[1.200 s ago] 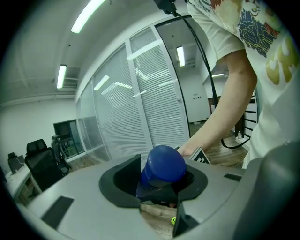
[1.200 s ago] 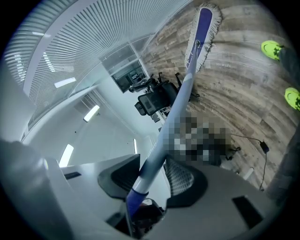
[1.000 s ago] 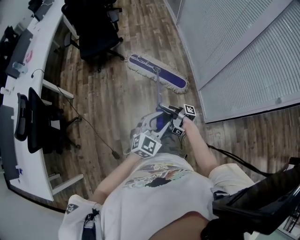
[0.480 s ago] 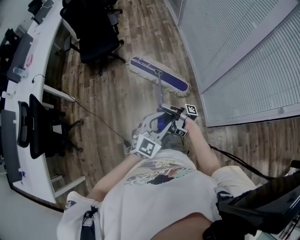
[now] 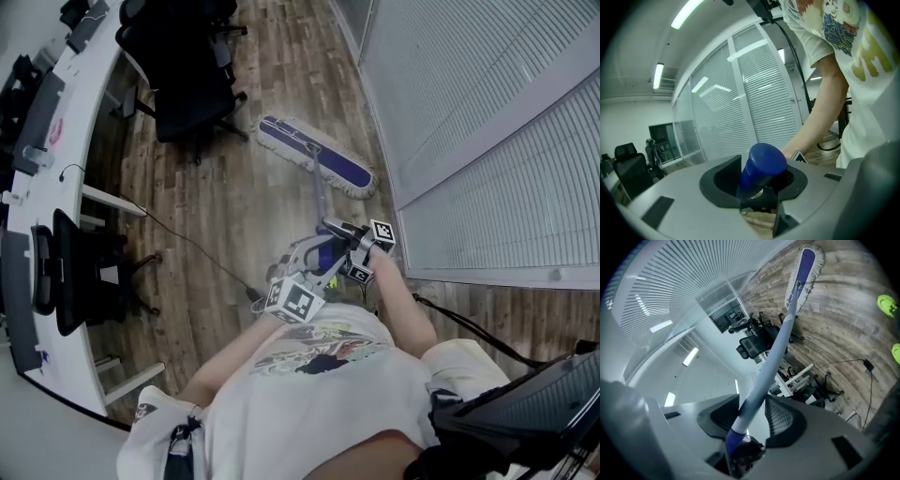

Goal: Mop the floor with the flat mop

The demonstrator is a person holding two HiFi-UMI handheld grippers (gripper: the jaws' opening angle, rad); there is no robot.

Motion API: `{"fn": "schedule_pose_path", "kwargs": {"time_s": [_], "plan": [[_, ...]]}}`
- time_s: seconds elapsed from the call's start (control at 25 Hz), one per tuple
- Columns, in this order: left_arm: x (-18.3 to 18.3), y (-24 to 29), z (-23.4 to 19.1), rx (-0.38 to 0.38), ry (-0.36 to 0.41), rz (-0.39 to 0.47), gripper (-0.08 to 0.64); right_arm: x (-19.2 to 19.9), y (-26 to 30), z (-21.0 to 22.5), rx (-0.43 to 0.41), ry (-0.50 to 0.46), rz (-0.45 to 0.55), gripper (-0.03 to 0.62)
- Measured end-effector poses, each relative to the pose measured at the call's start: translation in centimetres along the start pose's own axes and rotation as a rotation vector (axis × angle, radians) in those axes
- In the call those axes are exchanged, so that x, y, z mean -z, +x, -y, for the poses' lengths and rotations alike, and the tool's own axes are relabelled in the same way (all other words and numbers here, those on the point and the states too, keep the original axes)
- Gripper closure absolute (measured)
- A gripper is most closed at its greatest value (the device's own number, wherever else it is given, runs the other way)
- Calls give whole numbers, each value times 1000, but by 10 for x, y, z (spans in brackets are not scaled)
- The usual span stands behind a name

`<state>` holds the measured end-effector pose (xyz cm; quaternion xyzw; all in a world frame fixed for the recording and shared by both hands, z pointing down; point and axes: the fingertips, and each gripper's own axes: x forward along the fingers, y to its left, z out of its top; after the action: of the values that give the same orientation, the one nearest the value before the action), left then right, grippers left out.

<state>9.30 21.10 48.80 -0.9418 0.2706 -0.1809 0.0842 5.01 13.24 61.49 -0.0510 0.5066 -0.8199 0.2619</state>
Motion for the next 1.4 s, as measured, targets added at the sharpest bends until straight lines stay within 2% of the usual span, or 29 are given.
{"fn": "schedule_pose_path", "kwargs": {"time_s": [0.32, 0.64, 0.88, 1.12, 1.4], "plan": [[-20, 73, -81, -53, -56, 38, 422, -81, 32, -58, -13, -11, -61, 417], [-4, 130, -143, -89, -58, 8, 422, -159, 64, -80, 36, -25, -62, 417], [2, 160, -206, -108, -71, 26, 420, -210, 103, -103, 47, -35, -72, 417], [11, 189, -280, -106, -92, 70, 420, -268, 154, -125, 16, -28, -57, 416], [30, 217, -400, -83, -90, 54, 420, -345, 246, -157, 56, -51, -43, 416]]}}
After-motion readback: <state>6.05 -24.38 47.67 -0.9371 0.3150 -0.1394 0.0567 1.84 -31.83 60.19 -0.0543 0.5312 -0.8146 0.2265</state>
